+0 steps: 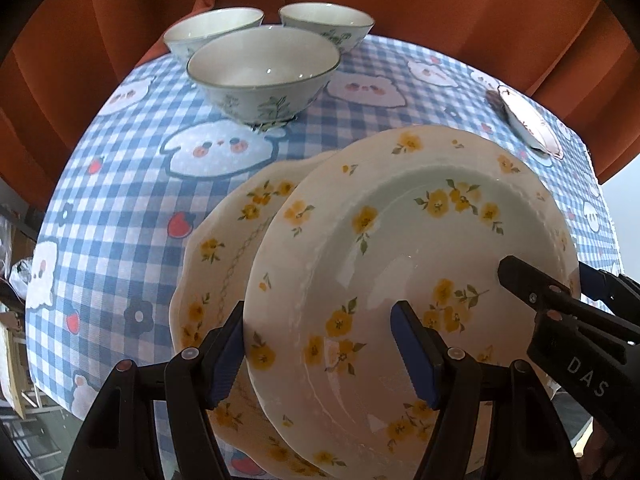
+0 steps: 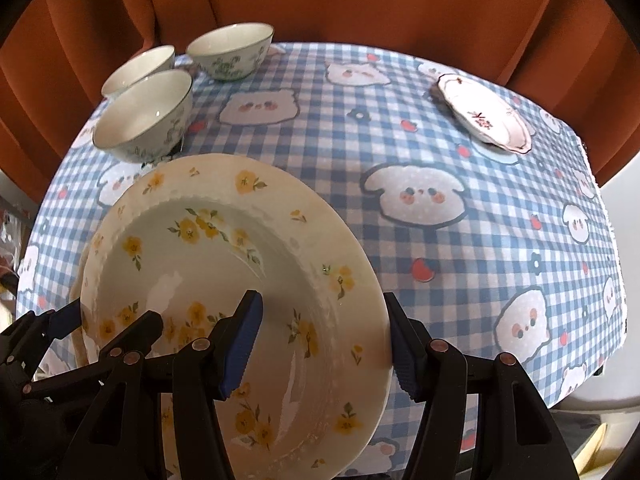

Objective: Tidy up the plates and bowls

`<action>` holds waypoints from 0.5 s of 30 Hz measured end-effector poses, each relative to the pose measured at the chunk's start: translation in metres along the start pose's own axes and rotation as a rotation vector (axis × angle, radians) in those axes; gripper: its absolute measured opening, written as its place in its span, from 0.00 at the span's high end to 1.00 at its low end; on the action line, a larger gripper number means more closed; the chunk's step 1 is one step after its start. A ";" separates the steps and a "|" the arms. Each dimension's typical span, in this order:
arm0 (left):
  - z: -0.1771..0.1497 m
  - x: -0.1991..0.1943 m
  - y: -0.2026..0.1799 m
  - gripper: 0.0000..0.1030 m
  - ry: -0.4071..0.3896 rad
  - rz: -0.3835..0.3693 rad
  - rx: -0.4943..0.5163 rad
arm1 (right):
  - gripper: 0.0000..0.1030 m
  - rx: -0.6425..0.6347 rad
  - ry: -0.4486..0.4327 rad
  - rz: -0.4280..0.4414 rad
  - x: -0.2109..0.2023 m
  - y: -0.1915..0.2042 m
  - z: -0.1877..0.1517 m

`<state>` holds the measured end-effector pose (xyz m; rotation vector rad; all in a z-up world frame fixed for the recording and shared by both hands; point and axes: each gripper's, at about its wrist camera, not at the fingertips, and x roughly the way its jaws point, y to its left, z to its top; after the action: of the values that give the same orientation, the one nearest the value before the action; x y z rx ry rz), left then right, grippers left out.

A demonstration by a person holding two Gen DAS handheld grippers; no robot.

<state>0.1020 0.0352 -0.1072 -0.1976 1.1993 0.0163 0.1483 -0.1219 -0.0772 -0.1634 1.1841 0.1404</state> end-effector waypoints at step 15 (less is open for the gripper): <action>0.005 0.018 0.004 0.29 0.014 0.045 0.005 | 0.38 -0.017 0.064 0.001 0.026 0.009 0.008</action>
<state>0.1124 0.0387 -0.1228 -0.1664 1.2174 0.0509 0.1637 -0.1107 -0.0984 -0.1836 1.2474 0.1470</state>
